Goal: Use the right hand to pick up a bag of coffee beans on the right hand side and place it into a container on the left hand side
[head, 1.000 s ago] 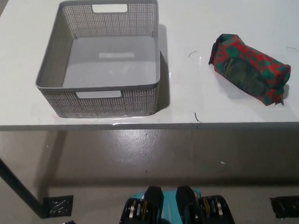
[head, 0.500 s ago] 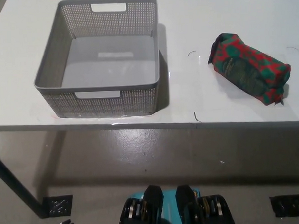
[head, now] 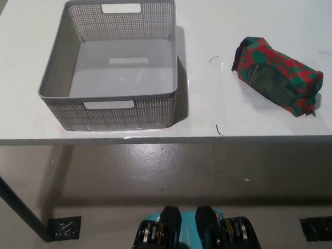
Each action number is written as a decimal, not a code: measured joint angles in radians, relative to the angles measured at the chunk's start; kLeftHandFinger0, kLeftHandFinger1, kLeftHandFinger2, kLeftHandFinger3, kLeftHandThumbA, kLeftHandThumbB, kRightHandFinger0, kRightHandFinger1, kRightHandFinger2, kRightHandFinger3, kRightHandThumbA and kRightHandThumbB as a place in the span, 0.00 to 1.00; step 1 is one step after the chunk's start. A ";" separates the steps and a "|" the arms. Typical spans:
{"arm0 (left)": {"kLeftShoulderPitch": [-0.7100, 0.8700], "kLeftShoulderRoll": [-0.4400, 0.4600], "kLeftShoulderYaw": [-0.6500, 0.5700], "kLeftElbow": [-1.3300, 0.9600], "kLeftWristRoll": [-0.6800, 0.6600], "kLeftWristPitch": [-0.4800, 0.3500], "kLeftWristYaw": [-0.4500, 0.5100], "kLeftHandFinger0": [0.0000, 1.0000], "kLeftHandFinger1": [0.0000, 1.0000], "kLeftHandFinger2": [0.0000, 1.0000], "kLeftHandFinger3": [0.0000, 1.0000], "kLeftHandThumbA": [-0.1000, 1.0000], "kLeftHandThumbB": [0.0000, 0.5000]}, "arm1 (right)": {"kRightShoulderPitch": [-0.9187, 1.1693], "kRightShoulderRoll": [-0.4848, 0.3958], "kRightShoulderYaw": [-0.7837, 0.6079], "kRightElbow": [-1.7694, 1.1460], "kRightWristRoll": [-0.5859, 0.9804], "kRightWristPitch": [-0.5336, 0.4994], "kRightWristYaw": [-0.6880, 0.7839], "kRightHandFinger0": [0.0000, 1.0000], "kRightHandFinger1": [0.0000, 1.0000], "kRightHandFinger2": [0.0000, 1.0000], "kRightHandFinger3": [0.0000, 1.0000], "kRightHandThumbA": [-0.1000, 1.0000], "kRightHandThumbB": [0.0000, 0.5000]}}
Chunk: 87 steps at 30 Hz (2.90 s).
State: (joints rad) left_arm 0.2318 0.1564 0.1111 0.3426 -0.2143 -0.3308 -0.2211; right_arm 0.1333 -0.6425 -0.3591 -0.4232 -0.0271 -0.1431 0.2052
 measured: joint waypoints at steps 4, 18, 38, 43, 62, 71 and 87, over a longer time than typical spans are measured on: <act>-0.001 0.000 0.000 -0.003 0.000 0.001 0.000 1.00 0.65 0.79 0.76 0.77 0.97 | -0.069 -0.079 -0.007 -0.015 0.035 0.068 0.019 1.00 1.00 1.00 1.00 0.59 0.72; -0.020 0.005 -0.004 -0.012 0.002 0.004 -0.001 1.00 0.64 0.80 0.75 0.80 0.99 | -0.512 -0.332 0.166 0.212 0.127 0.269 0.185 1.00 1.00 1.00 1.00 0.76 0.90; -0.036 0.008 -0.007 -0.012 0.003 0.005 -0.008 1.00 0.64 0.79 0.72 0.83 1.00 | -0.876 -0.257 0.512 0.546 0.030 0.328 0.343 1.00 1.00 1.00 1.00 0.70 0.76; -0.036 0.008 -0.009 -0.012 0.003 0.005 -0.010 1.00 0.64 0.80 0.72 0.82 1.00 | -0.900 -0.213 0.574 0.614 -0.032 0.335 0.348 1.00 1.00 1.00 1.00 0.67 0.72; -0.035 0.008 -0.024 -0.030 0.042 0.010 -0.013 1.00 0.62 0.76 0.69 0.83 1.00 | -0.952 -0.078 0.713 0.875 -0.215 0.322 0.353 1.00 1.00 1.00 1.00 0.69 0.90; -0.033 0.007 -0.030 -0.032 0.051 0.016 -0.013 1.00 0.60 0.74 0.67 0.83 1.00 | -1.011 -0.030 0.786 0.947 -0.287 0.320 0.367 1.00 1.00 1.00 1.00 0.65 0.99; -0.032 0.007 -0.042 -0.027 0.061 0.017 -0.014 1.00 0.59 0.74 0.64 0.81 1.00 | -1.023 0.045 0.820 0.964 -0.380 0.331 0.371 1.00 1.00 1.00 1.00 0.60 1.00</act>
State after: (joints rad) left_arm 0.2001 0.1631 0.0686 0.3153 -0.1534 -0.3139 -0.2351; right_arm -0.8897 -0.5975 0.4613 0.5404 -0.4068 0.1879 0.5757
